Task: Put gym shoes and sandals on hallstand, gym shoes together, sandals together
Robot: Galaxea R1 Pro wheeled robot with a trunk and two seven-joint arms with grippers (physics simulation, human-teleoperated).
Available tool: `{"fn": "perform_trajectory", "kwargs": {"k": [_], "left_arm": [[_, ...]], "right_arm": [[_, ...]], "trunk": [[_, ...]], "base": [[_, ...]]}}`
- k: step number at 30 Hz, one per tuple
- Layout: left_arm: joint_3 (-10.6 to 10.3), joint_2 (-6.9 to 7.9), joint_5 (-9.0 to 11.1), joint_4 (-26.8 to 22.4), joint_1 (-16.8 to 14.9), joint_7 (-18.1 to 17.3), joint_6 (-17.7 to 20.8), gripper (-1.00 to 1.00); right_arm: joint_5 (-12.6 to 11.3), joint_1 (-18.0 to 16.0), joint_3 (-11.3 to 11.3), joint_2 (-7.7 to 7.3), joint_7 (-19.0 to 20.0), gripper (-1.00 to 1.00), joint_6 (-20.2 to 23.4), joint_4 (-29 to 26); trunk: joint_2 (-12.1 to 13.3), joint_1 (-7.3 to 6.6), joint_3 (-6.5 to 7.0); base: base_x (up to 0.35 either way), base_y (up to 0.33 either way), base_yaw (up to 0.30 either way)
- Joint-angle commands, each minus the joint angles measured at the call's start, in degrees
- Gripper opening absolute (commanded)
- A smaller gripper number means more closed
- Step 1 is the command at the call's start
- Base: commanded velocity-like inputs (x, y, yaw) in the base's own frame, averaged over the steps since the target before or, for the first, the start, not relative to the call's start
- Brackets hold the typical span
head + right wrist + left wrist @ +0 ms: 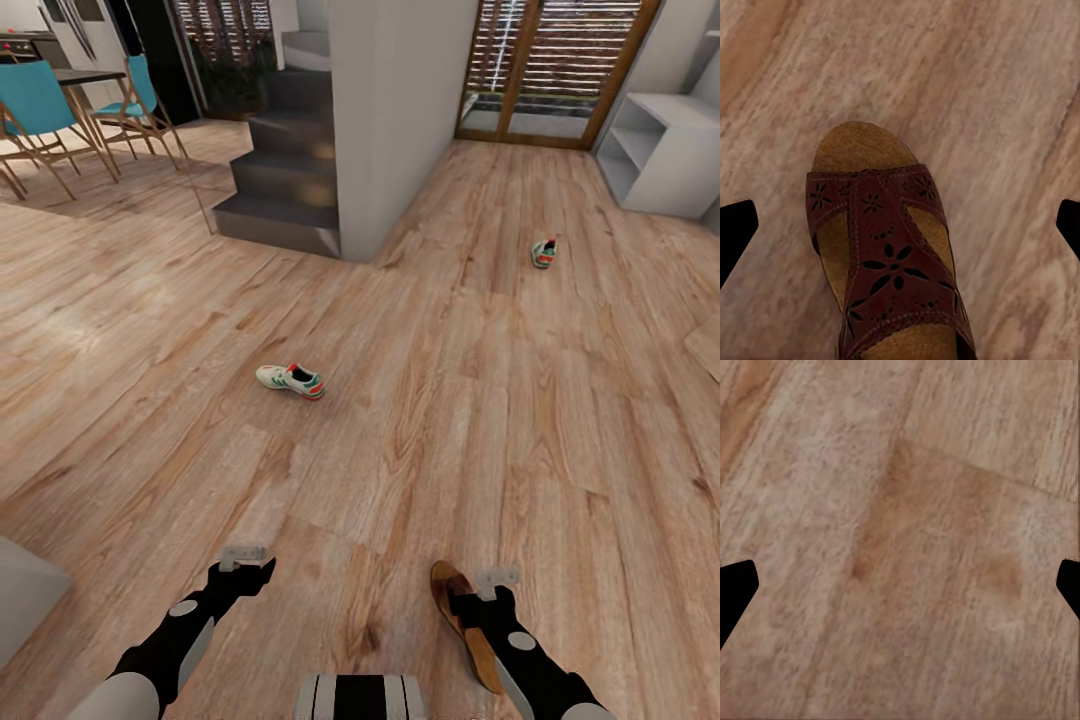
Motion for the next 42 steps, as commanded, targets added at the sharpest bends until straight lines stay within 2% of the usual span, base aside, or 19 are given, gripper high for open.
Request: {"fn": "perform_trajectory", "kwargs": {"k": [1, 2, 10, 32, 42], "left_arm": [[0.5, -0.1, -0.5, 0.0, 0.0, -0.4, -0.2, 1.0], [0.5, -0.15, -0.6, 0.0, 0.0, -0.4, -0.2, 1.0], [0.4, -0.2, -0.6, 0.0, 0.0, -0.4, -0.2, 1.0], [0.5, -0.12, -0.6, 0.1, 0.0, -0.4, -0.2, 1.0], [0.5, -0.11, -0.6, 0.1, 0.0, -0.4, -0.8, 1.0]], "right_arm": [[0.5, 0.0, 0.0, -0.26, 0.0, 1.0, -0.2, 0.0], [0.4, 0.0, 0.0, -0.69, 0.0, 1.0, -0.3, 0.1], [0.4, 0.0, 0.0, -1.18, 0.0, 1.0, -2.0, 0.1], [0.4, 0.0, 0.1, -1.44, 0.0, 1.0, -2.7, 0.1], [0.4, 0.0, 0.1, -1.44, 0.0, 1.0, -2.7, 0.1]], "trunk": [[-0.4, 0.21, -0.31], [-0.8, 0.43, -0.57], [-4.0, 2.19, -2.54], [-4.0, 2.19, -2.68], [-4.0, 2.19, -2.68]], "base": [[0.0, 0.0, 0.029], [0.0, 0.0, 0.015], [0.0, 0.0, 0.006], [0.0, 0.0, 0.0], [-0.239, 0.0, 0.0]]}}
